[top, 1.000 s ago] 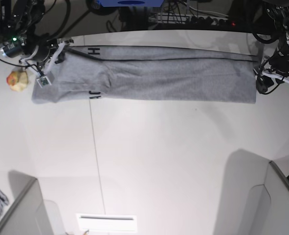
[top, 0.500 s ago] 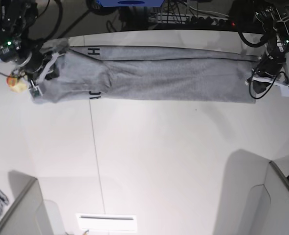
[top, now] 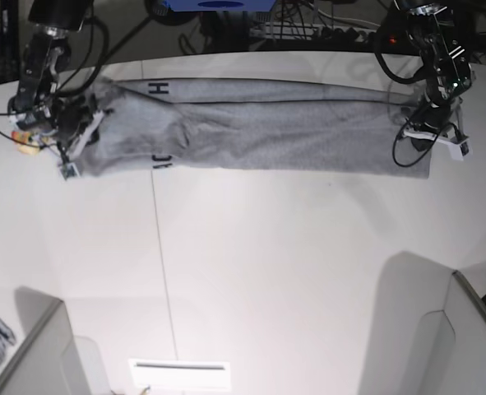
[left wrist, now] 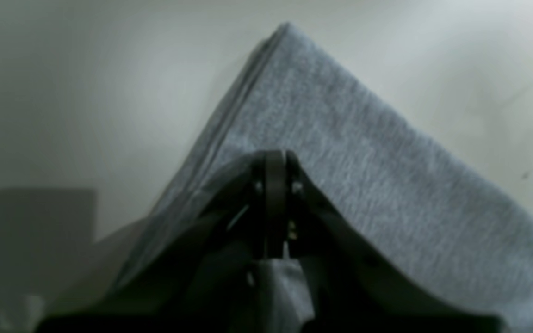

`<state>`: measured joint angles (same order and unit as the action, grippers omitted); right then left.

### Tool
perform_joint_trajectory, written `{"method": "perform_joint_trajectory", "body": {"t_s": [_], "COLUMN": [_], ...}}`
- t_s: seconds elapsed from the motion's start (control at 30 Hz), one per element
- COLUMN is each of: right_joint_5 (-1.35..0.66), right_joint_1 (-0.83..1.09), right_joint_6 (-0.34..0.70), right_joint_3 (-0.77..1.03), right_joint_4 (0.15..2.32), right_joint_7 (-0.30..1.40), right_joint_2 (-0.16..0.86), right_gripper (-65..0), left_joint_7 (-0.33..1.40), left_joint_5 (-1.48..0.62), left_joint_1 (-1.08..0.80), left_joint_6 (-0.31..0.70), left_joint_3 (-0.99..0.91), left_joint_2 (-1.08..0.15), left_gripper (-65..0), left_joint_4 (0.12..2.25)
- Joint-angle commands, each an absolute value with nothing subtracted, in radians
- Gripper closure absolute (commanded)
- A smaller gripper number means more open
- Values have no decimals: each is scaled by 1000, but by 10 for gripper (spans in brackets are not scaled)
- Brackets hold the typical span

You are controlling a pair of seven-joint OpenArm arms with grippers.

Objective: Fold the T-shirt properly
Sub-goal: 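Pull the folded strip back toward the arms' base with both grippers, then release the strip with the left gripper and raise it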

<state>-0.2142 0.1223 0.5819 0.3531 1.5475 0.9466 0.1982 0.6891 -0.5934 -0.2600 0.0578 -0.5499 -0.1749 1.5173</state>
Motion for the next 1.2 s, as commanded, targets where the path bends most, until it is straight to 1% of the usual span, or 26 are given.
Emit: {"method": "perform_joint_trajectory", "body": {"t_s": [0.0, 0.23, 0.43, 0.53, 0.6, 0.7, 0.8, 0.87, 0.93, 1.03, 1.1, 1.17], "right_joint_5": [-179, 30, 208, 288, 320, 335, 335, 332, 332, 332, 332, 332], "right_joint_1": [88, -117, -292, -349, -358, -355, -337, -318, -292, -239, -188, -134], "right_joint_6": [581, 581, 581, 581, 581, 581, 581, 585, 588, 642, 698, 698], "right_joint_3": [352, 357, 357, 360, 360, 358, 357, 349, 348, 320, 300, 274], "right_joint_4": [1521, 1394, 1250, 1202, 1208, 1267, 1357, 1445, 1552, 1699, 1796, 1871], "right_joint_7": [947, 941, 885, 866, 866, 875, 886, 905, 920, 924, 924, 923], "right_joint_2": [200, 125, 54, 22, 7, -8, -24, -36, -61, -73, -76, -91], "right_gripper": [0, 0, 0, 0, 0, 0, 0, 0, 0, 0, 0, 0], "left_joint_7": [711, 711, 710, 710, 713, 714, 716, 716, 731, 780, 785, 785], "left_joint_5": [-570, -568, -568, -568, -568, -575, -591, -661, -782, -928, -947, -944], "left_joint_1": [-242, -104, 30, 81, 94, 96, 79, 48, 4, -62, -111, -154], "left_joint_6": [45, 44, 41, 41, 41, 44, 45, 45, 45, 45, 45, 47], "left_joint_3": [-553, -553, -553, -550, -553, -553, -555, -575, -630, -716, -751, -765], "left_joint_2": [-183, -228, -275, -294, -295, -314, -315, -317, -320, -321, -328, -338], "left_gripper": [0, 0, 0, 0, 0, 0, 0, 0, 0, 0, 0, 0], "left_joint_4": [1494, 1330, 1214, 1185, 1187, 1208, 1311, 1386, 1457, 1566, 1633, 1673]}}
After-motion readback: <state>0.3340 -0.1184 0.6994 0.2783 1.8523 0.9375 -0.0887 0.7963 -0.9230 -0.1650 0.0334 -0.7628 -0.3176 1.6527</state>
